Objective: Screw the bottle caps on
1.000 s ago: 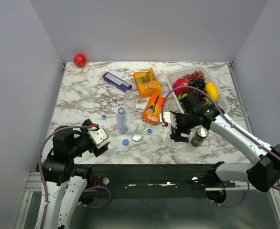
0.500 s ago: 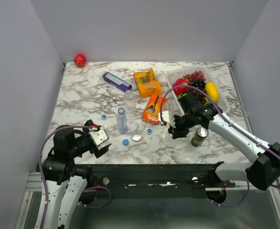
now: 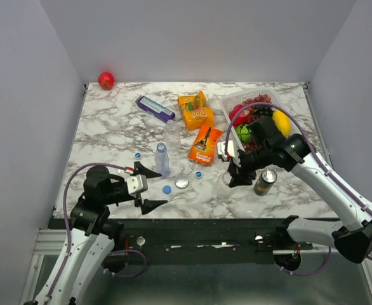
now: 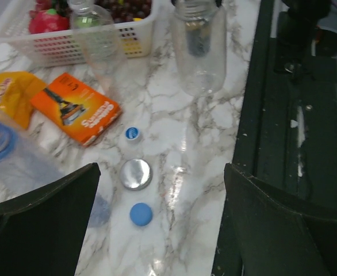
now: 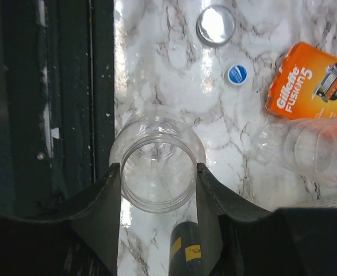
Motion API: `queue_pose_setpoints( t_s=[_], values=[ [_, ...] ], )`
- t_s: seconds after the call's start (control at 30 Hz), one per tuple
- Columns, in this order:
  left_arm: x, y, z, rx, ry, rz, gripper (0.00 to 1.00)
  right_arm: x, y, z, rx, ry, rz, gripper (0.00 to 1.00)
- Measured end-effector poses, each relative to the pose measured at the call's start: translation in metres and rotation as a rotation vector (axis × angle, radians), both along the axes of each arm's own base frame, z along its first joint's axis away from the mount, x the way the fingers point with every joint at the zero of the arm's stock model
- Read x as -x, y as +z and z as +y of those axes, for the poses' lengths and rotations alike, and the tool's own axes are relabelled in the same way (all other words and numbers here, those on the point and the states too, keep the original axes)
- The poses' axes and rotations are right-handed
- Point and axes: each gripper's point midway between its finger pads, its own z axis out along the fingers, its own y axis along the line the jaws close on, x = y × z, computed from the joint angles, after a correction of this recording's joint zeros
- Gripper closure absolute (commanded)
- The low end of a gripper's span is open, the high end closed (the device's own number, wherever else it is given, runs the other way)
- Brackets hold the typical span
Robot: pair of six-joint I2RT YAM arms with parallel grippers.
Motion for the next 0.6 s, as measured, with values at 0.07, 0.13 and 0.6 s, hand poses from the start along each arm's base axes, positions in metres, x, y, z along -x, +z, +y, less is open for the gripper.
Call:
queue_pose_setpoints(
  t_s=[0.07, 0.13, 0.6],
  values=[
    [0.010, -0.013, -0.013, 0.013, -0.077, 0.020, 0.01, 0.005, 0.013, 0.005, -0.042, 0.001, 0.010, 0.79],
    [0.024, -0.029, -0.030, 0.024, -0.168, 0.044, 0.01, 0.013, 0.020, 0.010, -0.073, 0.000, 0.037, 0.79],
    [0.038, -0.092, -0.133, -0.002, -0.199, 0.072, 0.01, 0.039, 0.035, 0.042, -0.125, 0.054, 0.060, 0.81]
  ],
)
